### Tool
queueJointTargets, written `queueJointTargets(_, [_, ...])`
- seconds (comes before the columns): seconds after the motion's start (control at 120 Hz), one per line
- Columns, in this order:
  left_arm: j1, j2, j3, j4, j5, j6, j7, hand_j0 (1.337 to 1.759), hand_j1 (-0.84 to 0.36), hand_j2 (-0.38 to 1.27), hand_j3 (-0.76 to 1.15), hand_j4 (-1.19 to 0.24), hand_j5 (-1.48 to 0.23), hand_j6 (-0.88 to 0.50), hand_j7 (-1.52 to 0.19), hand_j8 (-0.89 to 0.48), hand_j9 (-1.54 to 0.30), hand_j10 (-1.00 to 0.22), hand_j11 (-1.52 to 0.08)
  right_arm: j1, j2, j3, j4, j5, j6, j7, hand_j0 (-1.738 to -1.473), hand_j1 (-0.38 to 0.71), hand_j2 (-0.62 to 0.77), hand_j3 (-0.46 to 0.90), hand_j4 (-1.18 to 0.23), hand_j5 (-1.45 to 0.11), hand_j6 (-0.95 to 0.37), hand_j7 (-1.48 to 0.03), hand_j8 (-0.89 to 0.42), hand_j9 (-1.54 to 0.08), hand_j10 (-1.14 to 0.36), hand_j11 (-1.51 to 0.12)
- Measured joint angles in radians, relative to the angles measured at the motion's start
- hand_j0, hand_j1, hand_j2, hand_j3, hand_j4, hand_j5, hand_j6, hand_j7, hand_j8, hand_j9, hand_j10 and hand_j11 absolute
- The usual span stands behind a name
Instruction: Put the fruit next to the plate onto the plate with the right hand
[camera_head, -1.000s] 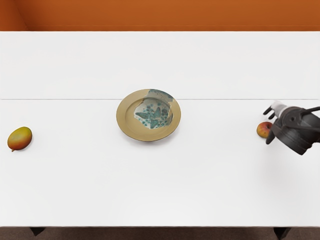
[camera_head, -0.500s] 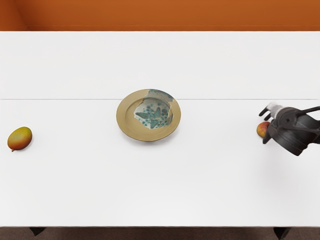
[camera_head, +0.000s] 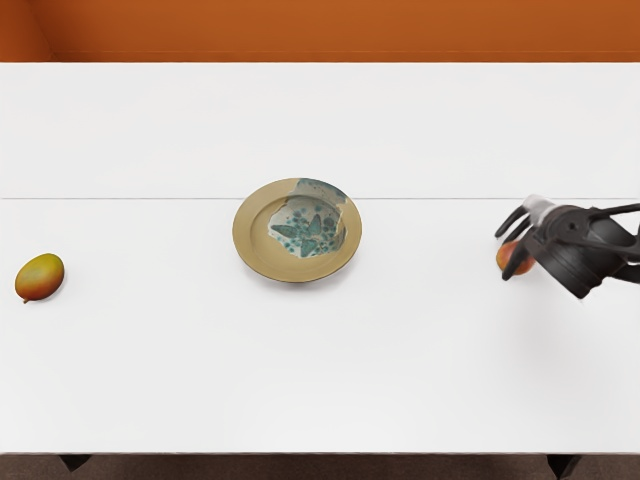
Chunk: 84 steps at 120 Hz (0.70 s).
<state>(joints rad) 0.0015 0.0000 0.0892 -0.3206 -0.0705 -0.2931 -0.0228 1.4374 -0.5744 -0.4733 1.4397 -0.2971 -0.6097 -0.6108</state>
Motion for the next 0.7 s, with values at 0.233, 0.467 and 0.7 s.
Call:
queueJointTargets(0.233, [0.000, 0.000, 0.000, 0.000, 0.000, 0.000, 0.000, 1.658, 0.35, 0.00, 0.00, 0.00, 0.00, 0.00, 0.00, 0.00, 0.00, 0.00, 0.00, -0.105, -0.025, 0.304, -0.037, 0.003, 0.030, 0.002, -1.657, 0.28, 0.57, 0.00, -0.82, -1.16, -0.56, -1.11, -0.46, -1.17, -0.67, -1.19])
queueJointTargets(0.467, [0.000, 0.000, 0.000, 0.000, 0.000, 0.000, 0.000, 1.658, 0.35, 0.00, 0.00, 0.00, 0.00, 0.00, 0.00, 0.00, 0.00, 0.00, 0.00, -0.265, 0.072, 0.692, -0.110, 0.004, 0.258, 0.001, -1.657, 0.30, 0.58, 0.00, -0.84, -1.18, -0.53, -1.13, -0.43, -1.18, -0.64, -1.19])
queueJointTargets(0.7, [0.000, 0.000, 0.000, 0.000, 0.000, 0.000, 0.000, 1.658, 0.35, 0.00, 0.00, 0.00, 0.00, 0.00, 0.00, 0.00, 0.00, 0.00, 0.00, -0.283, 0.283, 0.770, -0.227, -0.014, 0.303, 0.000, -1.658, 0.34, 0.57, 0.00, -0.85, -1.19, -0.50, -1.13, -0.38, -1.18, -0.59, -1.18])
